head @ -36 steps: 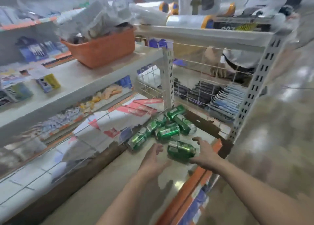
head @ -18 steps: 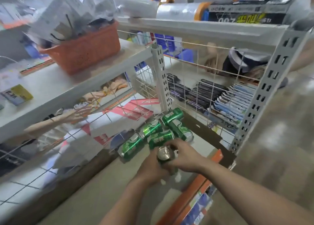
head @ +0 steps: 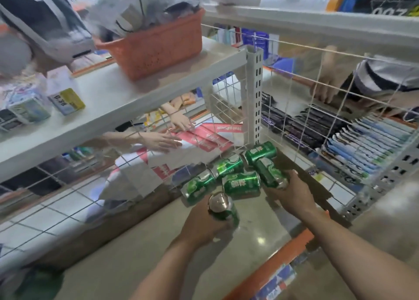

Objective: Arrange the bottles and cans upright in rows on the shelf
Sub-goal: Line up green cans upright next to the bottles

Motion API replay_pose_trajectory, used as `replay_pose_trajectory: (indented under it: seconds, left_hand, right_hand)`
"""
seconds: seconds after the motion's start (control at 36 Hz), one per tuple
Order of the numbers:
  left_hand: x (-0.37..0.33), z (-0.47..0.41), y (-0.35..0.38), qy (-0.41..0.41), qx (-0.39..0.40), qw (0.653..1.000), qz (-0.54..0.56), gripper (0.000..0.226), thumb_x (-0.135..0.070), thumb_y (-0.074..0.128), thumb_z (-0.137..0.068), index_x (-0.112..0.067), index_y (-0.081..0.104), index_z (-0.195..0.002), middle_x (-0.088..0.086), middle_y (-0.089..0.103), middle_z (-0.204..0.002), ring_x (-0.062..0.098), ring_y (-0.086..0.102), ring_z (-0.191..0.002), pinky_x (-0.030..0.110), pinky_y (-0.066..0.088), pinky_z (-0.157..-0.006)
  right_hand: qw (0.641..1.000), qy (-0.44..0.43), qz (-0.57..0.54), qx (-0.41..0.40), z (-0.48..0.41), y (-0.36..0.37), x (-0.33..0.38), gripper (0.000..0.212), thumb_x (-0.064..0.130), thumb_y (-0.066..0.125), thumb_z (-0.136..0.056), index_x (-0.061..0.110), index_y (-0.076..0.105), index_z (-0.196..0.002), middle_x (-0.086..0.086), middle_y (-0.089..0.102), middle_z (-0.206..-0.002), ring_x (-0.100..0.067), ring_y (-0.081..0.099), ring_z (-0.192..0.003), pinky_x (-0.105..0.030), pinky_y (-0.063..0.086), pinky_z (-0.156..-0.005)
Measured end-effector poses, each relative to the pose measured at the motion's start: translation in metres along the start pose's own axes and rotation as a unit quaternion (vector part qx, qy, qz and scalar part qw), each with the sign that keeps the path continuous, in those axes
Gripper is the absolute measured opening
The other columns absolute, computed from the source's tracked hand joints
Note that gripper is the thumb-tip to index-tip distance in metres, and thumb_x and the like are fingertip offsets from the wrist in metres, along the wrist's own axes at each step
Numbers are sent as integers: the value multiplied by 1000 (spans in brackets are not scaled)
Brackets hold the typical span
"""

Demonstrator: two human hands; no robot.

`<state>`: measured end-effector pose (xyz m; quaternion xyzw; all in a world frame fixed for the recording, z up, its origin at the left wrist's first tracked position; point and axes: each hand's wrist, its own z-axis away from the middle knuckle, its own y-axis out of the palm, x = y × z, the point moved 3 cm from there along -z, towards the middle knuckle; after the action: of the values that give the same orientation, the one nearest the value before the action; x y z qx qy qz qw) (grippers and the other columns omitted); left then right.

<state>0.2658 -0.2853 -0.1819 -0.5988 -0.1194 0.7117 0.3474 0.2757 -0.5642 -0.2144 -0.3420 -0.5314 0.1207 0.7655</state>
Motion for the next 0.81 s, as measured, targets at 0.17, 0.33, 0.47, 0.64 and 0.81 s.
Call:
replay_pose_trajectory:
  seconds: [0.17, 0.33, 0.47, 0.64, 0.81]
  left_hand:
    - [9, 5, -9, -10, -13, 1000, 3, 58, -36, 88, -59, -60, 56, -101, -34, 67, -101, -14, 61, -94, 24, 52, -85]
    - [17, 18, -22, -18, -38, 999, 33, 61, -36, 88, -55, -51, 61, -107, -27, 72, -101, -2, 67, -97, 30, 55, -88]
    - [37, 44, -64, -31, -85, 995, 48, 54, -20, 93, -59, -41, 63, -98, -25, 72, -93, -3, 68, -89, 10, 50, -71]
    - [84, 105, -127, -90, -157, 982, 49, 60, -40, 89, -50, -40, 63, -104, -19, 70, -105, 4, 67, -96, 34, 57, -88]
    - [145, 181, -173, -171, -205, 963, 38, 65, -50, 82, -50, -39, 59, -109, -14, 69, -110, 13, 66, -101, 38, 54, -93]
  right_hand:
    - [986, -75, 0, -148, 23, -34, 41, 42, 55, 80, -69, 21, 62, -85, 5, 65, -79, -11, 60, -70, -30, 47, -58]
    - [966, -207, 95, -120, 46, -29, 101, 42, 65, 70, -70, 26, 60, -83, 7, 59, -79, -15, 56, -75, -33, 48, -62]
    - [965, -237, 113, -22, 73, 25, 145, 51, 72, 66, -62, 28, 61, -86, 9, 64, -83, -16, 61, -77, -36, 55, -68]
    - [943, -270, 167, 97, 127, 103, 188, 43, 68, 66, -63, 28, 56, -76, 6, 60, -80, -16, 60, -70, -30, 45, -55]
    - [912, -317, 200, 165, 181, 179, 221, 43, 69, 69, -66, 30, 52, -74, 10, 58, -78, -16, 60, -75, -32, 37, -56]
